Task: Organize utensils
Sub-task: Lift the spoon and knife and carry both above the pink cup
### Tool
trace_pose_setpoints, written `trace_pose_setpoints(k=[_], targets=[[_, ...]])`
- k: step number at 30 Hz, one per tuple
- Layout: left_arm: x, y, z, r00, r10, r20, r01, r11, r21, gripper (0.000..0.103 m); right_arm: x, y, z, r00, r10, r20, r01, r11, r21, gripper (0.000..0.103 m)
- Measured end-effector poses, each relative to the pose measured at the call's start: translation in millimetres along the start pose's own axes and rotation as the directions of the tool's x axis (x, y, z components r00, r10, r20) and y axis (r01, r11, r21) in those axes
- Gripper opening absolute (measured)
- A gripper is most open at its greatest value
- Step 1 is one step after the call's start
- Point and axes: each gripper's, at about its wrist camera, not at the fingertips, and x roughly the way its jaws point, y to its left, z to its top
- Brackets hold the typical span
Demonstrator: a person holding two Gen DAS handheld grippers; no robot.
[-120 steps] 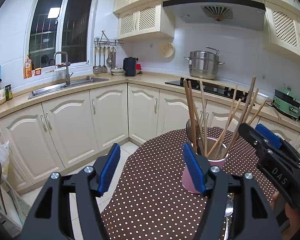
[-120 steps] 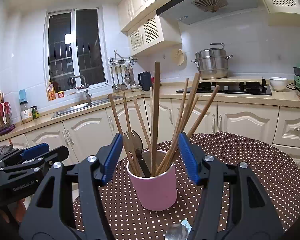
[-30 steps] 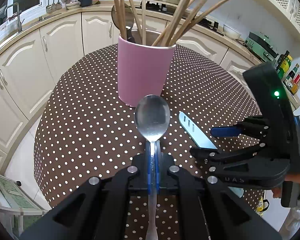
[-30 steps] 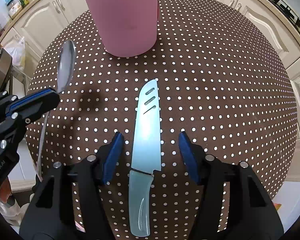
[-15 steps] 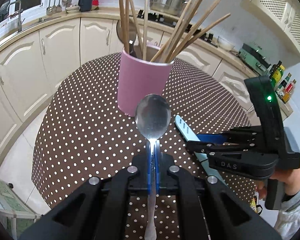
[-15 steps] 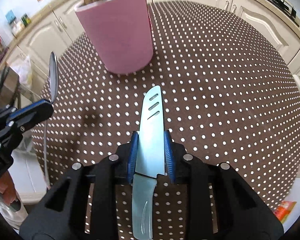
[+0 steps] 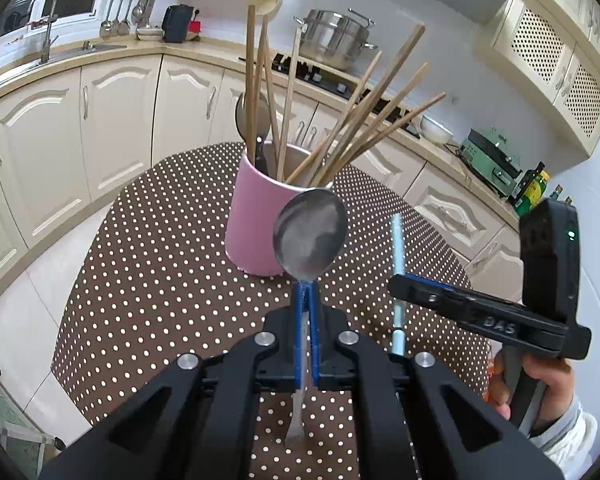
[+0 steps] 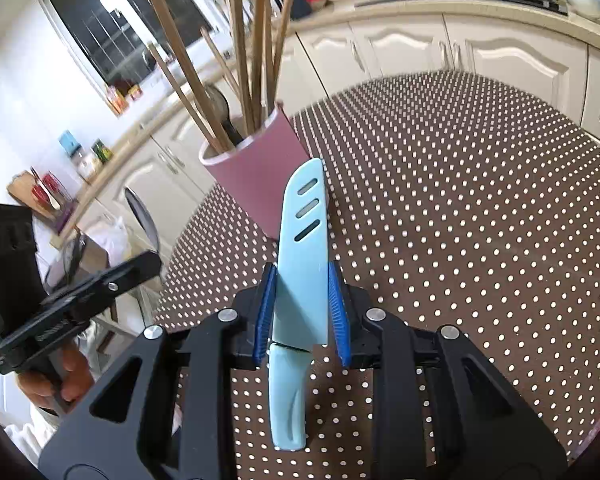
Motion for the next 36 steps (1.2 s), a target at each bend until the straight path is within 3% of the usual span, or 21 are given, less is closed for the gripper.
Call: trace_pose_setpoints(k=[8, 21, 36], targets=[[-5.1, -6.6, 0.5, 0.999, -0.019, 0.041, 0.019, 1.0, 0.012, 0.003, -31.2, 3.9, -7.8, 0.994, 0.033, 0.109, -0.033, 0.999, 0.006, 0.026], [-13.2, -12.2, 0.4, 0.99, -0.1, 0.099, 0.095, 0.994, 0.049, 0.003, -46.8, 23.1, -30.7, 0.981, 0.02, 0.192, -0.016, 1.0, -0.022, 0.026], [-19.9, -17.3, -4.6, 0.986, -0.114, 0.122, 0.107, 0.992, 0.068, 0.001, -49.4, 49.2, -26.7, 0.968, 0.005, 0.252, 0.016, 0.996, -0.083, 0.026]])
